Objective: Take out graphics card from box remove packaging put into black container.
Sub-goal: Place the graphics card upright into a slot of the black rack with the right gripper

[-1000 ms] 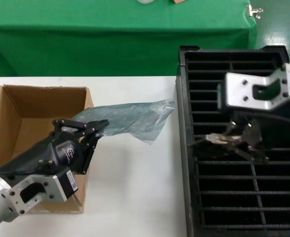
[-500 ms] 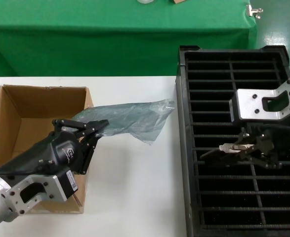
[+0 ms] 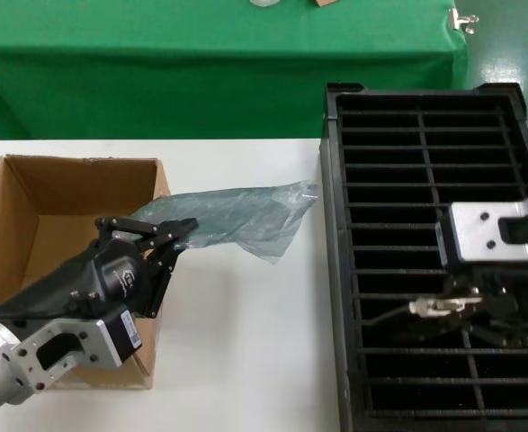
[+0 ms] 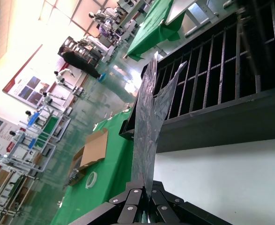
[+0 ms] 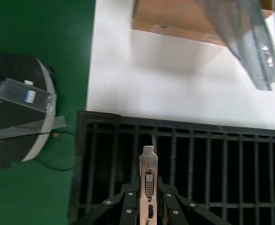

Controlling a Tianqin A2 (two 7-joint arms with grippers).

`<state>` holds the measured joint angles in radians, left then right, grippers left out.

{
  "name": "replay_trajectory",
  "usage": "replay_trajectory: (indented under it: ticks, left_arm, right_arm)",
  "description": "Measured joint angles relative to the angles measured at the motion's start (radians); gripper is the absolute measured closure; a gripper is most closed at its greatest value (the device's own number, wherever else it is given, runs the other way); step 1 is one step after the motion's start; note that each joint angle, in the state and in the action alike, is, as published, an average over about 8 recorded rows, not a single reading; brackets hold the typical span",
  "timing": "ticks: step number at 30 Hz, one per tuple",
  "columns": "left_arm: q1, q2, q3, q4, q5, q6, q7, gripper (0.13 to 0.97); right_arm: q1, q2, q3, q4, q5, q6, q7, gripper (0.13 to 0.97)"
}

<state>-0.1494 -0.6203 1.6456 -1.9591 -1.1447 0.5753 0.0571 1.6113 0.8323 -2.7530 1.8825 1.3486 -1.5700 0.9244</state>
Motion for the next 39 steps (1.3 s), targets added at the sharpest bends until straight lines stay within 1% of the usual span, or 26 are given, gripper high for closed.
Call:
replay_trajectory:
  ticks: [5, 11, 27, 33, 39]
  left_arm:
    - [0.0, 0.0, 0.0, 0.0, 0.0, 0.0, 0.0, 0.958]
    - [0.0, 0.0, 0.0, 0.0, 0.0, 0.0, 0.0, 0.958]
    - [0.0, 0.0, 0.0, 0.0, 0.0, 0.0, 0.0, 0.958]
    - [0.0, 0.0, 0.0, 0.0, 0.0, 0.0, 0.0, 0.958]
    - [0.0, 0.0, 0.0, 0.0, 0.0, 0.0, 0.0, 0.958]
  right_arm:
    - [-0.017, 0.023, 0.0, 0.028, 0.007, 0.0, 0.007, 0.905]
    - [-0.039, 0.032, 0.0, 0.023, -0.029, 0.0, -0.018, 0.905]
    - [-0.088, -0.01, 0.0, -0.051, -0.115, 0.0, -0.088, 0.905]
    - [-0.091, -0.023, 0.0, -0.058, -0.116, 0.0, -0.089, 0.905]
    - [-0.086, -0.023, 0.0, -0.031, -0.095, 0.0, -0.059, 0.905]
